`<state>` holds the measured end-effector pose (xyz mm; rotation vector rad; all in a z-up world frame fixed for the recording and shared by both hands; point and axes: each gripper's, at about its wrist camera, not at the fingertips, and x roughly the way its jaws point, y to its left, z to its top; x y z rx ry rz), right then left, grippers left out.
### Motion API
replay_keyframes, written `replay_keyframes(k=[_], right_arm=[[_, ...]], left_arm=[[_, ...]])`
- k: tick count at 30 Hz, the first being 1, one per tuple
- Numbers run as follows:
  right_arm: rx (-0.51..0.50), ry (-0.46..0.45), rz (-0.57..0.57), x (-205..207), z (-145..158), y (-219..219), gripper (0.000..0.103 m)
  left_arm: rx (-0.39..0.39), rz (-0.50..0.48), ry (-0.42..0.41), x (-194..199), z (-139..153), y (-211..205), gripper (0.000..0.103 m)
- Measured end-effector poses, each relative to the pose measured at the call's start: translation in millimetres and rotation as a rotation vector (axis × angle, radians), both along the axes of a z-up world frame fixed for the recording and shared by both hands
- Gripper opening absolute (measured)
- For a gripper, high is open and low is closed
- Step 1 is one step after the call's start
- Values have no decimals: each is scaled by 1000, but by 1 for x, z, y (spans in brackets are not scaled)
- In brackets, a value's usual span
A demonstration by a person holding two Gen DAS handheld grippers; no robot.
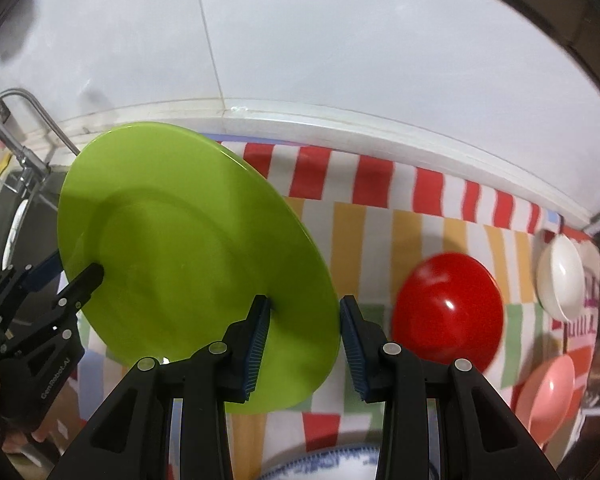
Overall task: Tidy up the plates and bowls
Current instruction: 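Lift the lime-green plate with both tools and carry it across the cloth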
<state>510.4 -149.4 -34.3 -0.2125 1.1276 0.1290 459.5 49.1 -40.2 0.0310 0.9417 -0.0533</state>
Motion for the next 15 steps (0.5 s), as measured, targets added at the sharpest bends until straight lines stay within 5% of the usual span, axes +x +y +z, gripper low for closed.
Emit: replay_keyframes(k=[15], right_arm=[[-9, -26, -183, -92, 28, -69, 37]], left_arm=[[-9, -191, -27, -53, 21, -91, 40]])
